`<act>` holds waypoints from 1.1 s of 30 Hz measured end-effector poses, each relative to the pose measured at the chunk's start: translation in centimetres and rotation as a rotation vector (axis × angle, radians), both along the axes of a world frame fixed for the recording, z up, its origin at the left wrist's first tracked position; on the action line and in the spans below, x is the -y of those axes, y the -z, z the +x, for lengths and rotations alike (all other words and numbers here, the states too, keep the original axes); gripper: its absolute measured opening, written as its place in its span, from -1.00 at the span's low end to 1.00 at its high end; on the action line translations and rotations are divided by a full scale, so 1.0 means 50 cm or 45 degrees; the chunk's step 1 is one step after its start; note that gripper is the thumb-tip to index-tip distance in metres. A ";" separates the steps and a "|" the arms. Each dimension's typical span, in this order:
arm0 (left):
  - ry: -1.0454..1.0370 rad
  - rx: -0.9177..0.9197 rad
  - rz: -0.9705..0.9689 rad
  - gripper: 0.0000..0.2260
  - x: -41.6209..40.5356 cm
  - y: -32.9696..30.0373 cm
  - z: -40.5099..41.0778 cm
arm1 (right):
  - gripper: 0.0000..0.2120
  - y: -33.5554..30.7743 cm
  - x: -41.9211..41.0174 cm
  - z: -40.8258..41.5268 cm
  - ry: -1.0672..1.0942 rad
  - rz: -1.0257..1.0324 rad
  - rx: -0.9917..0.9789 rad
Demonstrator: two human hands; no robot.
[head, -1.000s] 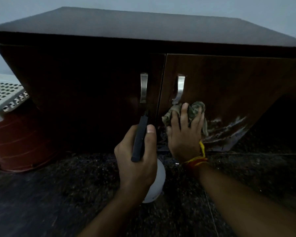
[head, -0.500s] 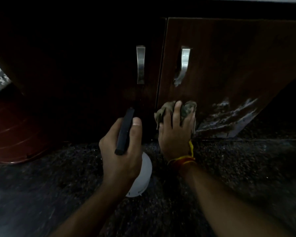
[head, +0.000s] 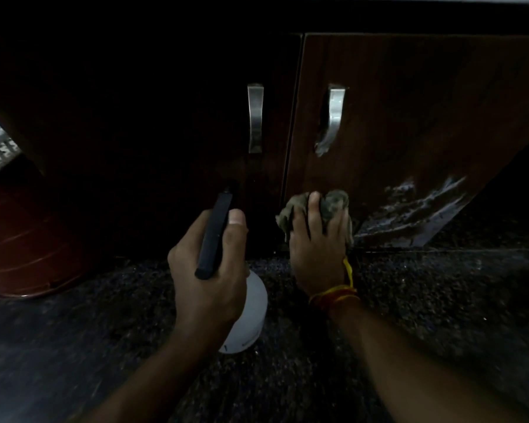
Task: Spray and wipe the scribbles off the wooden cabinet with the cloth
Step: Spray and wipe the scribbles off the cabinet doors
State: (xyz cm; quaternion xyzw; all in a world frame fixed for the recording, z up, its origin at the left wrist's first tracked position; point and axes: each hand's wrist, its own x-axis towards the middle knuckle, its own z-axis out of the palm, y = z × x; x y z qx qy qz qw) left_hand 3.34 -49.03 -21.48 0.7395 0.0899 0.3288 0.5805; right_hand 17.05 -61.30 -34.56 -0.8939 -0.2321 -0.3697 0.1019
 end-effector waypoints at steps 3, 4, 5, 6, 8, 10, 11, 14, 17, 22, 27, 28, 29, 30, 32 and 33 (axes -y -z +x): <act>-0.009 -0.004 0.005 -0.67 -0.003 0.002 -0.004 | -0.44 0.033 0.021 -0.001 -0.027 -0.111 0.003; -0.012 -0.010 0.014 -0.66 -0.005 0.005 -0.006 | -0.44 0.030 0.025 0.001 -0.046 -0.130 0.024; -0.014 -0.019 0.023 -0.65 -0.006 0.009 -0.008 | -0.45 0.021 0.027 0.003 -0.070 -0.134 0.050; -0.014 -0.027 0.031 -0.66 -0.008 0.011 -0.007 | -0.47 0.007 0.025 0.006 -0.087 -0.121 0.078; -0.015 -0.035 0.050 -0.69 -0.009 0.013 -0.003 | -0.52 -0.025 0.010 0.014 -0.089 -0.055 0.124; -0.027 -0.035 0.057 -0.73 -0.007 0.013 0.002 | -0.54 -0.043 -0.004 0.022 -0.078 -0.033 0.166; -0.032 -0.037 0.053 -0.75 -0.005 0.012 0.003 | -0.53 -0.041 -0.004 0.026 -0.084 -0.062 0.192; -0.018 -0.043 0.065 -0.76 -0.002 0.011 -0.001 | -0.43 0.006 0.032 0.038 -0.162 -0.332 0.260; -0.010 -0.043 0.071 -0.75 -0.007 0.010 -0.006 | -0.48 0.065 0.083 0.045 -0.283 -0.711 0.244; -0.018 -0.025 0.091 -0.63 -0.020 0.018 -0.004 | -0.57 0.055 0.106 0.068 -0.419 -0.968 0.310; -0.014 -0.045 0.049 -0.75 -0.002 0.027 0.009 | -0.61 0.062 0.092 0.058 -0.383 -0.990 0.276; -0.007 -0.048 0.035 -0.74 0.003 0.028 0.012 | -0.61 0.062 0.091 0.058 -0.390 -1.007 0.264; -0.001 -0.055 0.030 -0.74 0.008 0.029 0.015 | -0.61 0.060 0.092 0.060 -0.407 -1.030 0.262; 0.004 -0.062 0.029 -0.74 0.010 0.031 0.018 | -0.61 0.054 0.097 0.064 -0.434 -1.053 0.263; 0.017 -0.064 0.024 -0.74 0.012 0.034 0.020 | -0.60 0.047 0.122 0.075 -0.486 -1.118 0.266; 0.025 -0.061 0.026 -0.70 0.011 0.035 0.020 | -0.62 0.044 0.139 0.079 -0.492 -1.151 0.258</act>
